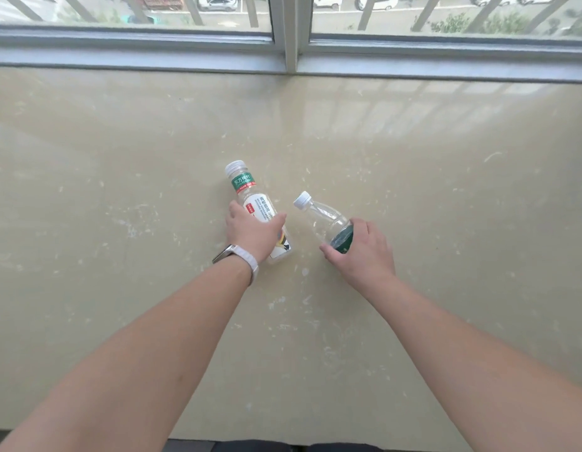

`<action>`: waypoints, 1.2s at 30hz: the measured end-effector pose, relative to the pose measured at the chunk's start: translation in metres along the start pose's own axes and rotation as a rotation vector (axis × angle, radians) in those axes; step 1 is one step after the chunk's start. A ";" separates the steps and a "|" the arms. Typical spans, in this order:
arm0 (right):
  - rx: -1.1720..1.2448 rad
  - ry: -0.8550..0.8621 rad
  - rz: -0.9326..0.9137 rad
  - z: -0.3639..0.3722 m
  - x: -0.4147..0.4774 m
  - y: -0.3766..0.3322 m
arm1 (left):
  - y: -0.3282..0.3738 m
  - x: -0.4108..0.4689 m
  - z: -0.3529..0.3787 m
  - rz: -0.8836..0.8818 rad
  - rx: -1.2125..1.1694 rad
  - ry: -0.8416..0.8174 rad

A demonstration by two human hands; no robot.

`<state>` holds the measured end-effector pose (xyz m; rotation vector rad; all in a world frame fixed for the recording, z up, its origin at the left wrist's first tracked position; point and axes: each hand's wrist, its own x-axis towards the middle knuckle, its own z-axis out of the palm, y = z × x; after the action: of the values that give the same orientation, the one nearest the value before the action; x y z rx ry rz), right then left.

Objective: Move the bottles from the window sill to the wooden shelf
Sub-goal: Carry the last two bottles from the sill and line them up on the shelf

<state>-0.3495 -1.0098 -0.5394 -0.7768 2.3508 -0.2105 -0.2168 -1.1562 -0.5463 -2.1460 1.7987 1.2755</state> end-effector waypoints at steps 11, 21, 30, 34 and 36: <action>0.349 -0.094 0.063 -0.023 -0.012 0.009 | 0.010 -0.020 -0.003 0.057 -0.161 -0.128; 0.632 -0.030 0.048 -0.073 -0.050 0.007 | 0.048 -0.089 -0.039 0.273 -0.242 -0.213; 0.758 0.033 0.006 -0.136 -0.129 0.016 | 0.066 -0.181 -0.070 0.412 -0.249 -0.230; 0.793 0.053 -0.031 -0.159 -0.164 0.023 | 0.065 -0.219 -0.086 0.476 -0.276 -0.206; 0.808 0.073 -0.053 -0.172 -0.178 0.024 | 0.067 -0.236 -0.094 0.507 -0.298 -0.196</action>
<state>-0.3583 -0.8944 -0.3193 -0.4219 2.0309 -1.1358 -0.2164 -1.0405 -0.3100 -1.6427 2.2683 1.8908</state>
